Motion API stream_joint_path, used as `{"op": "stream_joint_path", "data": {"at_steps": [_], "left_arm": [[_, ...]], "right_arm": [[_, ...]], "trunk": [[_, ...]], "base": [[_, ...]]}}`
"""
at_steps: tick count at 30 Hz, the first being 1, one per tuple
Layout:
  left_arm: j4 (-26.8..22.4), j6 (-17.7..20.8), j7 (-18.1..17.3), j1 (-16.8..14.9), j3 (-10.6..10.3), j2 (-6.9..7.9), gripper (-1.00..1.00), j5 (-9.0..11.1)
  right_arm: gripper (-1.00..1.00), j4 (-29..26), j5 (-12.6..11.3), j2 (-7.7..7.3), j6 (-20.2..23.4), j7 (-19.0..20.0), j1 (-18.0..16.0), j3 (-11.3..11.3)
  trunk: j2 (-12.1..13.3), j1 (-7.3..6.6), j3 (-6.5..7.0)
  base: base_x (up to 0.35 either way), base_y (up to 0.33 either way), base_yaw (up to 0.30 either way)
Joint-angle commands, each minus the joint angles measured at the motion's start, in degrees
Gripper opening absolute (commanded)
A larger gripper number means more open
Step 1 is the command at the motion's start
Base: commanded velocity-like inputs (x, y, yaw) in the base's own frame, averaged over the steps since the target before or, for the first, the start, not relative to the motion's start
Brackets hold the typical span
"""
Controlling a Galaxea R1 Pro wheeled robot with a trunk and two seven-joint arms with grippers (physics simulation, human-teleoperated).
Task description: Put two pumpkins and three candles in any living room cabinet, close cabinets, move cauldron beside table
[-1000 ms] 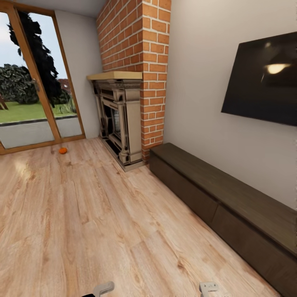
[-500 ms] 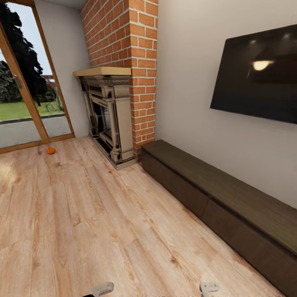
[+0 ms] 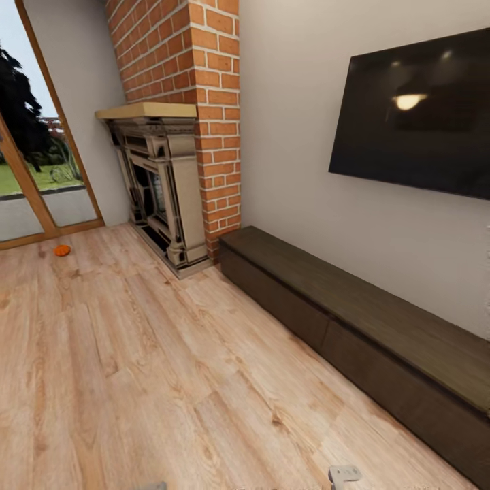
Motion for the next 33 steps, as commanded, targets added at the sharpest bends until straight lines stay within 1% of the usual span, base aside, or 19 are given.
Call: {"op": "stream_joint_path", "data": {"at_steps": [1,14,20,27,33], "left_arm": [[0.01,0.0,0.0,0.01,0.0,-0.01,1.0,0.0],[-0.02,0.0,-0.01,0.03,0.0,0.0,1.0,0.0],[0.0,0.0,0.0,0.03,0.0,0.02,1.0,0.0],[-0.01,0.0,0.0,0.03,0.0,0.0,1.0,0.0],[0.02,0.0,0.0,0.03,0.0,-0.02,1.0,0.0]], "right_arm": [[1.0,0.0,0.0,0.0,0.0,0.0,0.0,0.0],[1.0,0.0,0.0,0.17,0.0,0.07,0.0,0.0],[1.0,-0.03,0.0,-0.04,0.08,0.09,0.0,-0.06],[1.0,0.0,0.0,0.31,0.03,0.01,0.0,0.0],[1.0,0.0,0.0,0.22,0.01,0.0,0.0,0.0]], "trunk": [[0.0,0.0,-0.08],[0.0,0.0,-1.15],[0.0,0.0,-1.64],[0.0,0.0,-2.24],[0.0,0.0,-2.77]], "base": [[0.0,0.0,-0.156],[0.0,0.0,-0.156],[0.0,0.0,-0.147],[0.0,0.0,-0.102],[0.0,0.0,-0.078]]}}
